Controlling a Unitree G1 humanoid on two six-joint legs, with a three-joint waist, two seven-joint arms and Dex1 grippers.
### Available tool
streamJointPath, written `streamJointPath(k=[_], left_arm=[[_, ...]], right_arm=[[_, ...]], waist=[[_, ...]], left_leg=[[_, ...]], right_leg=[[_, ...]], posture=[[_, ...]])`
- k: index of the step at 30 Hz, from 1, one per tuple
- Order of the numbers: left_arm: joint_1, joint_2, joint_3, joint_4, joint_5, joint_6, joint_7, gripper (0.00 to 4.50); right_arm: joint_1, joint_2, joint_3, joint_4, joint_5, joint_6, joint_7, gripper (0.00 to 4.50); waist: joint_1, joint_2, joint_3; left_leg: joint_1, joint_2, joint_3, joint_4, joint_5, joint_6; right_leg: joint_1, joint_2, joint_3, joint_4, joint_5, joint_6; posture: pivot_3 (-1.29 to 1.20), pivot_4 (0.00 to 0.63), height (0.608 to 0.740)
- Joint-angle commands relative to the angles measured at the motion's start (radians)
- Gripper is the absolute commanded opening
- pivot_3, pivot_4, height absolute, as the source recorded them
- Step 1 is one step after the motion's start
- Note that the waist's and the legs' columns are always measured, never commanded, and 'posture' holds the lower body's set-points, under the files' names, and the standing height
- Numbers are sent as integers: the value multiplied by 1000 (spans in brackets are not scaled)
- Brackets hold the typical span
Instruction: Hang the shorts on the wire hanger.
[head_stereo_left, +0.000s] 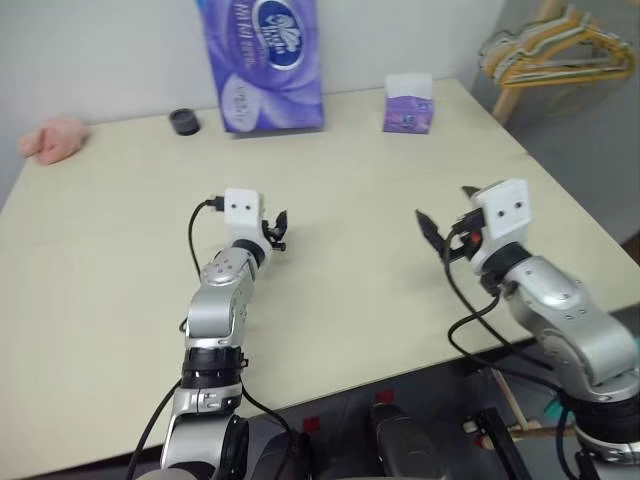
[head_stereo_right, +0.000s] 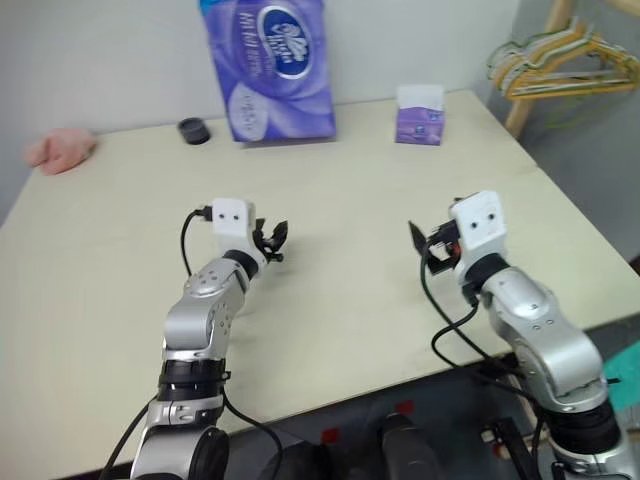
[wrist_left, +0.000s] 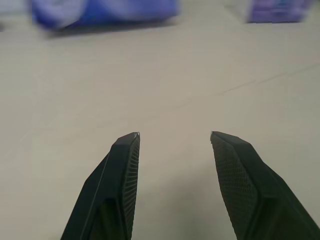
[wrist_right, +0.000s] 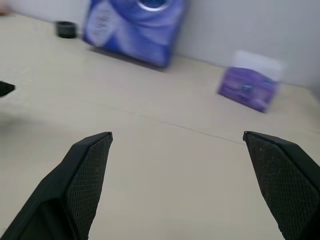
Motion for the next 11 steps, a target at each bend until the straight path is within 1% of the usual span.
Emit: streamJointPath(k=[1, 3, 6, 8, 11], left_arm=[[52, -5, 8, -80, 22, -9, 64, 2386], [80, -3, 11, -90, 7, -22, 60, 2386], [144, 0, 28, -98, -7, -58, 61, 2386], [159, -6, 34, -97, -17, -79, 70, 2386], [178, 9, 20, -95, -22, -121, 47, 2386]], right_arm=[[18, 49, 4, 83, -80, -118, 17, 4462], [30, 81, -2, 128, -105, -157, 24, 4462], [75, 162, -30, 230, -133, -241, -1, 4462], [85, 207, -57, 279, -140, -274, -19, 4462], [79, 238, -60, 328, -162, -310, -5, 4462]], waist=[[31, -3, -3], [63, -5, -5], [92, -10, -17], [106, -11, -21], [120, -11, -21]], left_leg=[[0, 0, 0, 0, 0, -1], [-1, -1, 0, 0, 1, -1], [-2, -1, 0, -1, 2, -3], [-2, -1, 0, -2, 2, -4], [-2, -1, 1, -2, 3, -2]], right_leg=[[-1, -1, 0, 0, 0, -1], [-1, -2, -2, 0, 1, -1], [-4, -3, -3, 0, 2, -3], [-5, -3, -3, 0, 2, -4], [-4, -3, -3, 0, 6, -8]], posture=[[-92, 128, 740], [-55, 118, 740], [-14, 109, 740], [11, 107, 740], [31, 110, 740]])
